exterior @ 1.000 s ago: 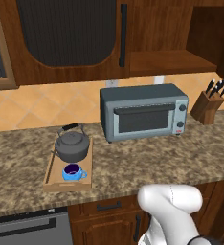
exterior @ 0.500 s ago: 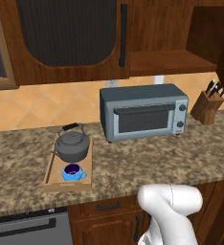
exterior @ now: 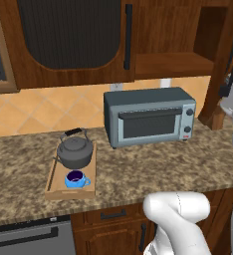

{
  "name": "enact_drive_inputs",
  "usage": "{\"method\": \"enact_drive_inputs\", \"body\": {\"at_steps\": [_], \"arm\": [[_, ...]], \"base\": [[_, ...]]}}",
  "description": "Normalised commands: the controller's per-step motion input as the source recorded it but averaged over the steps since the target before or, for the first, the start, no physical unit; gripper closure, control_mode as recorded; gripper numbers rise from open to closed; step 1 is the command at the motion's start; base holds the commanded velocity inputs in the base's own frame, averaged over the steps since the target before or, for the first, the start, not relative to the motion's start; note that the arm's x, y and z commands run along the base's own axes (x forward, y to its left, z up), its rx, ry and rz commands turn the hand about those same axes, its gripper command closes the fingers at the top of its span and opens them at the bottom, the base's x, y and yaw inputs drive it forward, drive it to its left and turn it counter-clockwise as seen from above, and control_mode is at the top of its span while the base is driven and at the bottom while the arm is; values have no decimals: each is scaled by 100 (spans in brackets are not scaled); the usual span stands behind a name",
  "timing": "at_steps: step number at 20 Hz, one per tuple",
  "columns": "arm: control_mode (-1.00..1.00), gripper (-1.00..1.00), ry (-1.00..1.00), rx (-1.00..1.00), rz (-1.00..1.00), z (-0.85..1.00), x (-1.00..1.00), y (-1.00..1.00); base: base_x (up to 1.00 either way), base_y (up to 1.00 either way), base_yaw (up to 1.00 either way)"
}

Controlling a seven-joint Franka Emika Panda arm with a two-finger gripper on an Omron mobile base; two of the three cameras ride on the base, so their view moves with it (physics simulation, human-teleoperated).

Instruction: Pick the kettle from the counter and place it on the tray. Then pick the mug from the cabinet and place it on the tray. Then close the cabinet doors.

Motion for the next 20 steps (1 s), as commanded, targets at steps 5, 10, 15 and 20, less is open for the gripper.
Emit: {"method": "enact_drive_inputs", "body": {"at_steps": [5,10,15,20], "arm": [[-100,100,21,-10,28,0,63,51],[-100,100,1,-11,-7,-5,25,61],[-100,100,2,-9,-26,-5,36,63],[-100,100,15,0,-12,-3,66,35]], "base": [[0,0,0],[0,0,0],[0,0,0],[0,0,0]]}}
